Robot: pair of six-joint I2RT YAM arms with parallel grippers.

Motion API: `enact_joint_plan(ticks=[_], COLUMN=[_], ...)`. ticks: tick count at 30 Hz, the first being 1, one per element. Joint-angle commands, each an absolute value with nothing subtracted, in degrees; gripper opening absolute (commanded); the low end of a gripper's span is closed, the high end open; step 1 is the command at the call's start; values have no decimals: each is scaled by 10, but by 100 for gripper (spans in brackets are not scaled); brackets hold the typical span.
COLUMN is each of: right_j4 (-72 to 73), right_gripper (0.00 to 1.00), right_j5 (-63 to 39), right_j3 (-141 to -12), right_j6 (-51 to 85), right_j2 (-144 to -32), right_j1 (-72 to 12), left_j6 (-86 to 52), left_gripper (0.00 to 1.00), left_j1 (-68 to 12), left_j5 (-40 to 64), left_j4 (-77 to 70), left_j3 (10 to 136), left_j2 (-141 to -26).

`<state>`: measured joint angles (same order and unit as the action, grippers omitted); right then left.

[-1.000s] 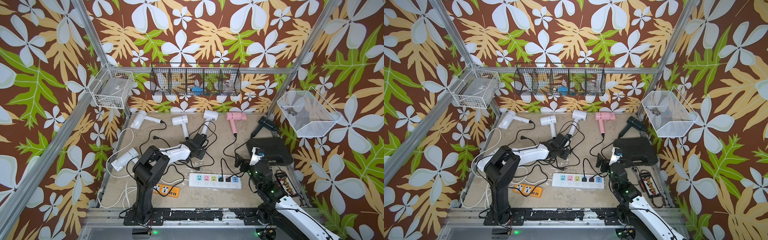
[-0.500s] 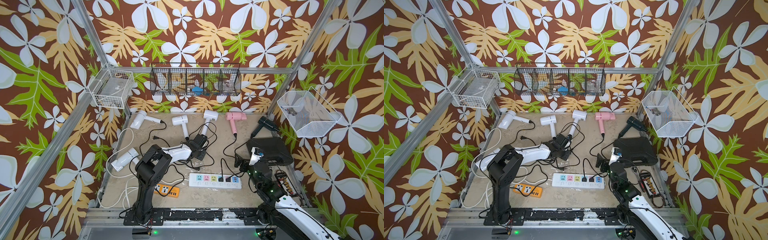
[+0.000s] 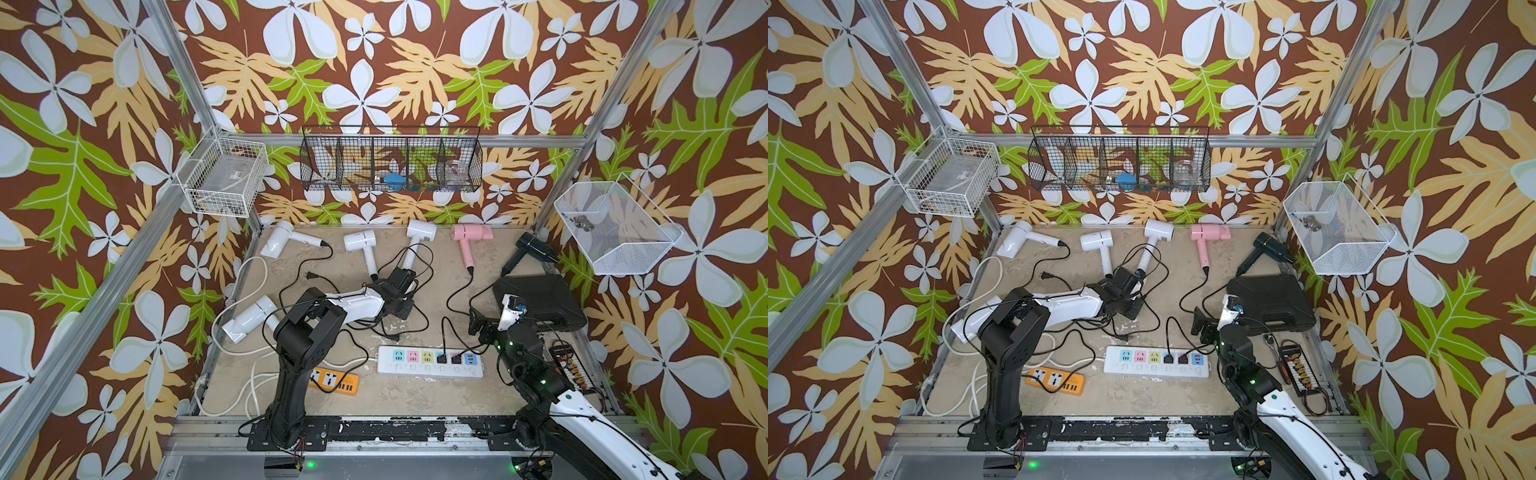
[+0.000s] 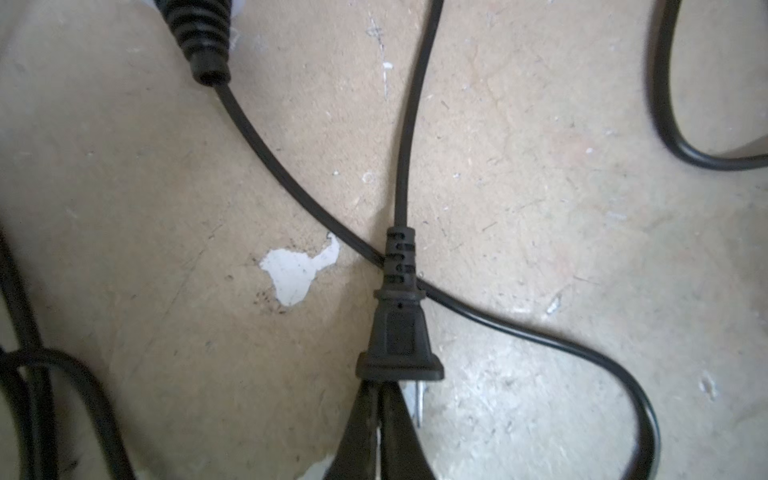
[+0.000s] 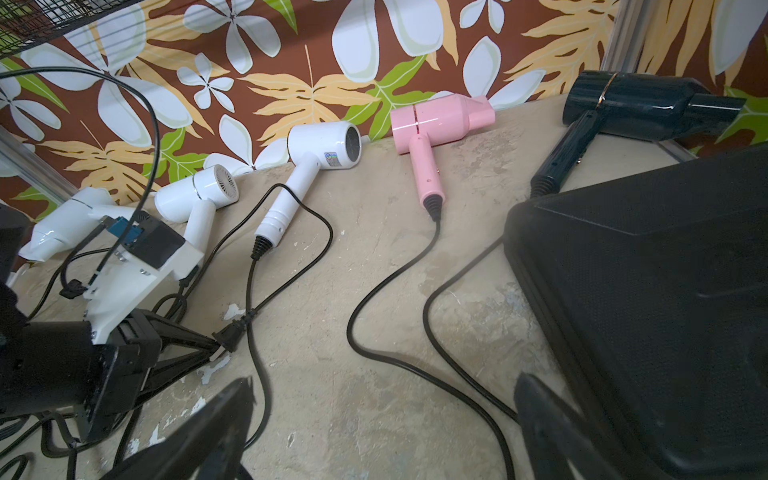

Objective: Charge the blow dryers
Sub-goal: Pick up the plug from the center of the board.

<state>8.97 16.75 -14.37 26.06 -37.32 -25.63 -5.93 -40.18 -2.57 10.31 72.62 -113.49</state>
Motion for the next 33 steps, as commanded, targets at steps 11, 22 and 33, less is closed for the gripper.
enact_joint_plan(ticks=[11,22,33], right_j4=[97,93,96], right_gripper=[100,100,100], right_j5=[176,175,128], right_j3=[-149,-149,-140], right_j6=[259,258,243], right_j2=[-373,-370,-363], right_j1=[-257,-257,-257], left_j6=[-116,-125,-166], left_gripper=[0,0,0], left_j1=[-396,-395,-395], left_j5=[-155,-209,-197], left_j4=[127,170,55], left_j3=[801,908,691], left_j2=[-939,-830,-665])
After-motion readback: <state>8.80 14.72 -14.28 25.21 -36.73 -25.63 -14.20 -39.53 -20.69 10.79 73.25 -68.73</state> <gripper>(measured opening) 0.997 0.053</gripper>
